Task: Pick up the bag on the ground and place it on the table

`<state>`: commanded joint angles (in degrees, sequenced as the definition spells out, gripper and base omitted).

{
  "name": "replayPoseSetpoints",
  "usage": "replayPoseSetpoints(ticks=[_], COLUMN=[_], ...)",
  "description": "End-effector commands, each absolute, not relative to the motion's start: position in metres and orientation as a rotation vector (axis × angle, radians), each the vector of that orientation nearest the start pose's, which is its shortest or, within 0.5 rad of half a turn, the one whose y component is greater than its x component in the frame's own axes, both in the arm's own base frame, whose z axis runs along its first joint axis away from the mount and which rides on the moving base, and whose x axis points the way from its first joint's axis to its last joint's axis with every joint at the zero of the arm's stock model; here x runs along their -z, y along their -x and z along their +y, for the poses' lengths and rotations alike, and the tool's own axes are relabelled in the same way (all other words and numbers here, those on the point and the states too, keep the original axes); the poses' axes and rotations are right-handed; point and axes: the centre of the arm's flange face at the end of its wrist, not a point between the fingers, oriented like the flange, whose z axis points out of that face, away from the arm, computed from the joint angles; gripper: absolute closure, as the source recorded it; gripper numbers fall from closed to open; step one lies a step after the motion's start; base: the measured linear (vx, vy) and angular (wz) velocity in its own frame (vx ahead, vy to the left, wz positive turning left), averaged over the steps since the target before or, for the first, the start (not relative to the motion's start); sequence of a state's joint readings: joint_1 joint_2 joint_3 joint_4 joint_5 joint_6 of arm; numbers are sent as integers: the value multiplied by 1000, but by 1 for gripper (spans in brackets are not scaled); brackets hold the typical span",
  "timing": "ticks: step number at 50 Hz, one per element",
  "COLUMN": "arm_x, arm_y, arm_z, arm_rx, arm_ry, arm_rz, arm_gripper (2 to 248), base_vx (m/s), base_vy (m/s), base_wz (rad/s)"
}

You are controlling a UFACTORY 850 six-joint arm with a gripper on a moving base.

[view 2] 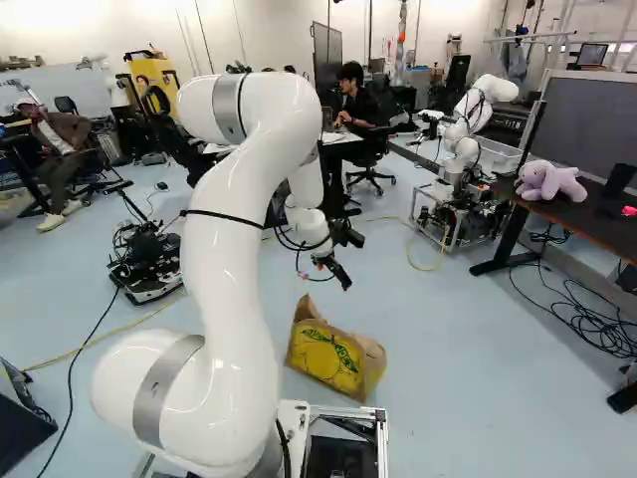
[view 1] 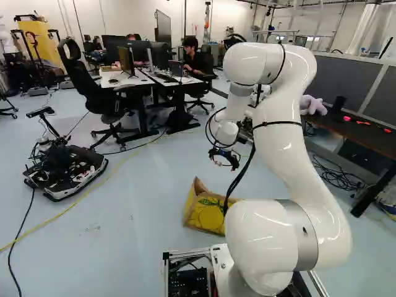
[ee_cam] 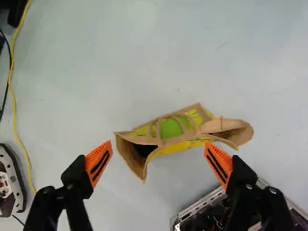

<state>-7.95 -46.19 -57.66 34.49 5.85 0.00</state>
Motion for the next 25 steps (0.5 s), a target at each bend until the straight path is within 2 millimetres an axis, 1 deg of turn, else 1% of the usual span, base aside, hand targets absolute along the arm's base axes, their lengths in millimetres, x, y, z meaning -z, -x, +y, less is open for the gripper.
replayPoseSetpoints(ticks=[19,25], arm_x=[-131,-121], arm_y=[-533,-533], arm_z=[-98,-100], arm_rx=[304,257], arm_ry=[2836,2821], arm_rz=[1241,1265], arm_gripper=[3,3], base_vx=[0,0], base_vy=[0,0], base_wz=[0,0])
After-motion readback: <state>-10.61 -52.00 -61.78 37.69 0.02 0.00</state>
